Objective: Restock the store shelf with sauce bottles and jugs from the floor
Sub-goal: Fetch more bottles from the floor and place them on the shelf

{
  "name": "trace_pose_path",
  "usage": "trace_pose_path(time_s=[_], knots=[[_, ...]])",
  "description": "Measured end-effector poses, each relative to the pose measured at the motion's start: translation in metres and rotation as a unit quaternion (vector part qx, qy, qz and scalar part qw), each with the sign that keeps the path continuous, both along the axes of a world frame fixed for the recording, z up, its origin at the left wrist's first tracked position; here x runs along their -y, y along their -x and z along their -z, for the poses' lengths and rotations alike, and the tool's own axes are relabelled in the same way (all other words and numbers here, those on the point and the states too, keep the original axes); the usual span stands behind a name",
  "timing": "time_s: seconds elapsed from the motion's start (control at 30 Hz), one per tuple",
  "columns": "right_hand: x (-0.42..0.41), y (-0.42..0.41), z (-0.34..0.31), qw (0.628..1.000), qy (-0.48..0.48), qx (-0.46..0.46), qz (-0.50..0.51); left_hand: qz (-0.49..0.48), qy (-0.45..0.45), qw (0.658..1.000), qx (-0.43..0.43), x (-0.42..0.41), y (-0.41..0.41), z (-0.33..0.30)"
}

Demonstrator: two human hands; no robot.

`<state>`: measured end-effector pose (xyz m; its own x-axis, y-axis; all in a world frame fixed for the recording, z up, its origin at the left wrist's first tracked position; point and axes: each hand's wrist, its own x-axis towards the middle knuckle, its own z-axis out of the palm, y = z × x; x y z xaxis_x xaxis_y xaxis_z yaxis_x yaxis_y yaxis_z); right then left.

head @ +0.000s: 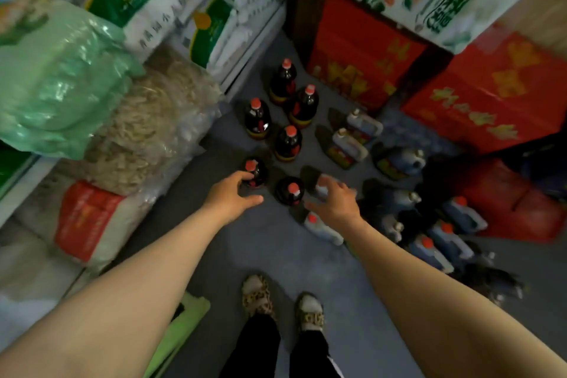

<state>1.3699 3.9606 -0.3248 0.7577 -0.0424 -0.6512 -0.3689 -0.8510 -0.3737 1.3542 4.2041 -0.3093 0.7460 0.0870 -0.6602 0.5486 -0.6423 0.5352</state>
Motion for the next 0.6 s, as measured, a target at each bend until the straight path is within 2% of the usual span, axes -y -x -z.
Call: trace_pose_path(time_s=[0.17,0.33,0.5,0.6], knots=[[0.011,0.009,0.086,1.000,-0.006,-0.019,-0.011,-0.009,-0.008,1.000,0.001,0.009,0.008,0.071],[0.022,0.016,0.166,1.000,-0.020,0.003,-0.008,-0.022,0.022,0.999,0.015,0.028,0.008,0.154],[0.011,0.026,0.263,0.997,-0.058,0.025,0.039,0.021,0.081,0.996,0.025,0.044,-0.002,0.254],[-0.003,0.030,0.317,0.988,-0.115,0.063,0.081,0.055,0.125,0.989,0.049,0.051,-0.016,0.307]])
